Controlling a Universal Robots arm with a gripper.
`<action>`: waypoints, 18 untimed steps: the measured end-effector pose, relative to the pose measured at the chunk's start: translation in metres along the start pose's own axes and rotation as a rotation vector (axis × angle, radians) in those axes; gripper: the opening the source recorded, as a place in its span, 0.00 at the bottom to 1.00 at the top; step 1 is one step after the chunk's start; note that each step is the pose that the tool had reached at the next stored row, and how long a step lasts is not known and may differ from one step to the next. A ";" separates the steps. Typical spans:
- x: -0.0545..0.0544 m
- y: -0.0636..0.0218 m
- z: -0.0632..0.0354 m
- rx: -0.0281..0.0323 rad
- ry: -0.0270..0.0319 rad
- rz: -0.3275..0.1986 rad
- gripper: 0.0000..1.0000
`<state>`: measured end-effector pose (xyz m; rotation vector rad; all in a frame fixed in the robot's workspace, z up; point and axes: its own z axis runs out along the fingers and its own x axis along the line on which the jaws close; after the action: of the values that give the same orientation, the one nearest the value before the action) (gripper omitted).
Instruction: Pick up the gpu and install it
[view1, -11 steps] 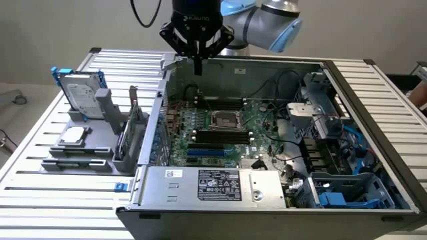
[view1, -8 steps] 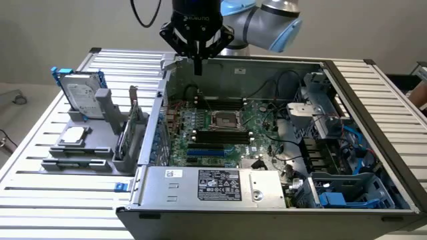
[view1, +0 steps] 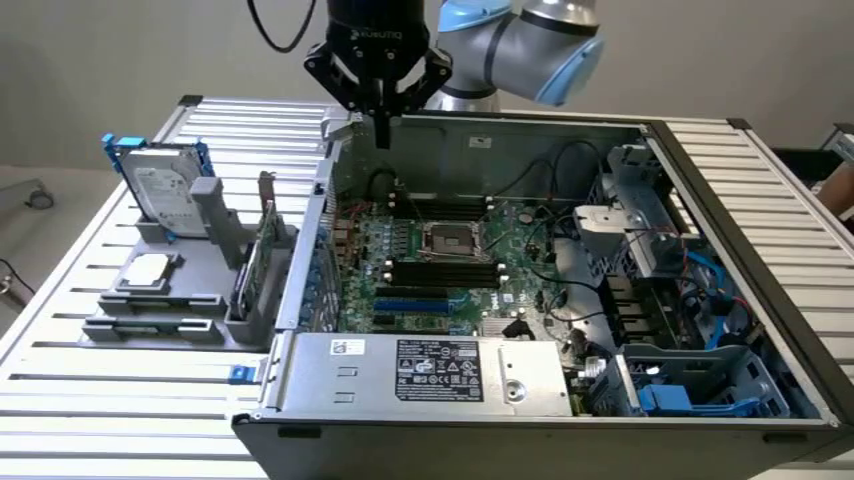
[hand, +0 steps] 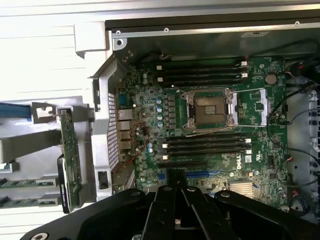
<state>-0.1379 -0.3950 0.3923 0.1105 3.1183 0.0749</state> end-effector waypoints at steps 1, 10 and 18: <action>0.005 0.0004 0.0001 -0.0002 0.0002 0.000 0.11; 0.046 0.0006 0.0032 -0.0007 0.0085 0.000 0.11; 0.082 -0.0023 0.0098 -0.0001 0.0135 0.001 0.11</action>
<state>-0.2197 -0.3909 0.3808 0.1116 3.1317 0.0762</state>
